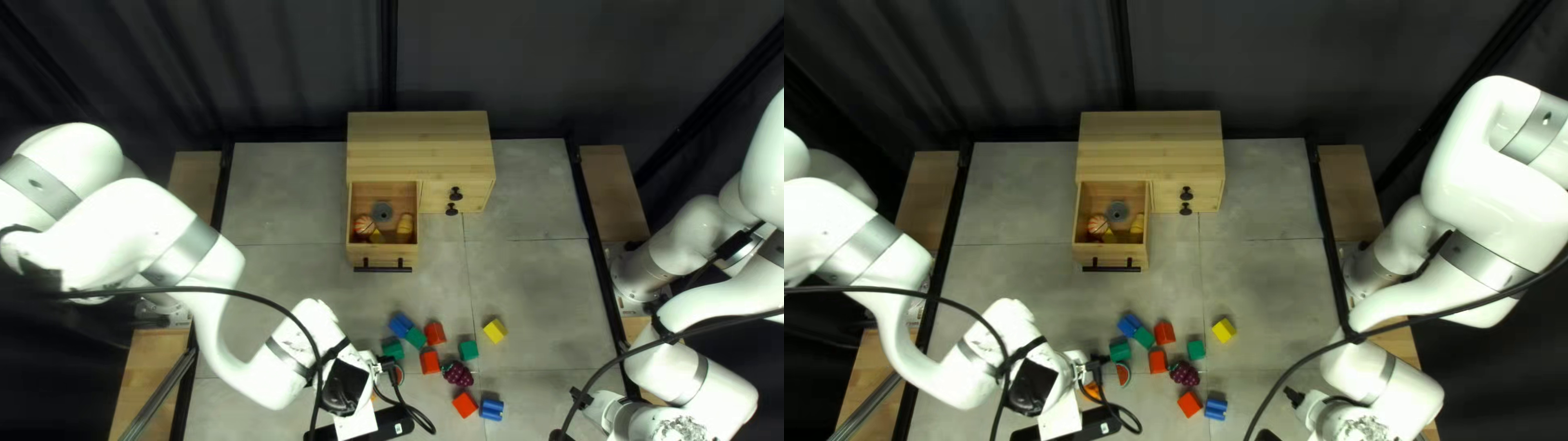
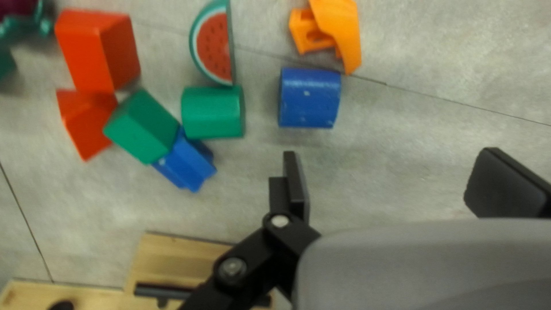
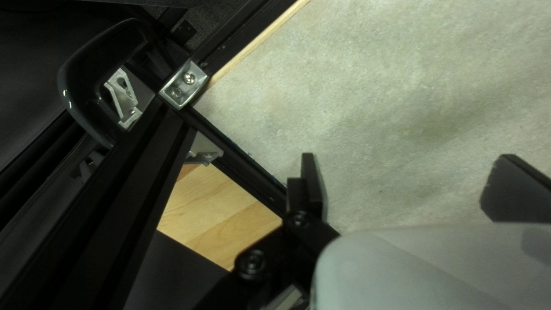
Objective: Open drawers and place objects into drawer and close
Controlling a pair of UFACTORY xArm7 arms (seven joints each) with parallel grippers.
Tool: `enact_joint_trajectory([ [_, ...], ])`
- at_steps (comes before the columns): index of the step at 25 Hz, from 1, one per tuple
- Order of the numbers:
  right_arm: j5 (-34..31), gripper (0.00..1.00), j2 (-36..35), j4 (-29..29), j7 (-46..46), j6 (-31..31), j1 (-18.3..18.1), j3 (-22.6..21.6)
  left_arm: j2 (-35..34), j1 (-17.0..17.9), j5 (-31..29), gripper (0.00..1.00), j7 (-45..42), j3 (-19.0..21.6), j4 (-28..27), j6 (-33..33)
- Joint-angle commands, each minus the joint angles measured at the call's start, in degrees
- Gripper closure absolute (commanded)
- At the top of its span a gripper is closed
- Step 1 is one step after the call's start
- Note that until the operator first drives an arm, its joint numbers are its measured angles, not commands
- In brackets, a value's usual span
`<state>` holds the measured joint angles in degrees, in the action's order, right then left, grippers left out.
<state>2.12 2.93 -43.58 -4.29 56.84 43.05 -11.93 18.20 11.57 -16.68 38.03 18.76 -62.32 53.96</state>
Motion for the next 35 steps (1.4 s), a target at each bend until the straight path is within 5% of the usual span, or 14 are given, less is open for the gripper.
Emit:
enact_joint_trajectory([
  [1,0.0,0.0,0.0,0.0,0.0,0.0,0.0,0.0,1.1,0.3,-1.8,0.0,-0.8,-0.6,1.1,-2.1],
  [30,0.0,0.0,0.0,0.0,0.0,0.0,0.0,0.0,2.2,-0.1,-2.9,0.0,-0.1,-0.7,4.2,-6.6],
  [35,0.0,0.0,0.0,0.0,0.0,0.0,0.0,0.0,2.0,-0.4,-2.7,0.08,0.0,-0.7,5.4,-7.8],
])
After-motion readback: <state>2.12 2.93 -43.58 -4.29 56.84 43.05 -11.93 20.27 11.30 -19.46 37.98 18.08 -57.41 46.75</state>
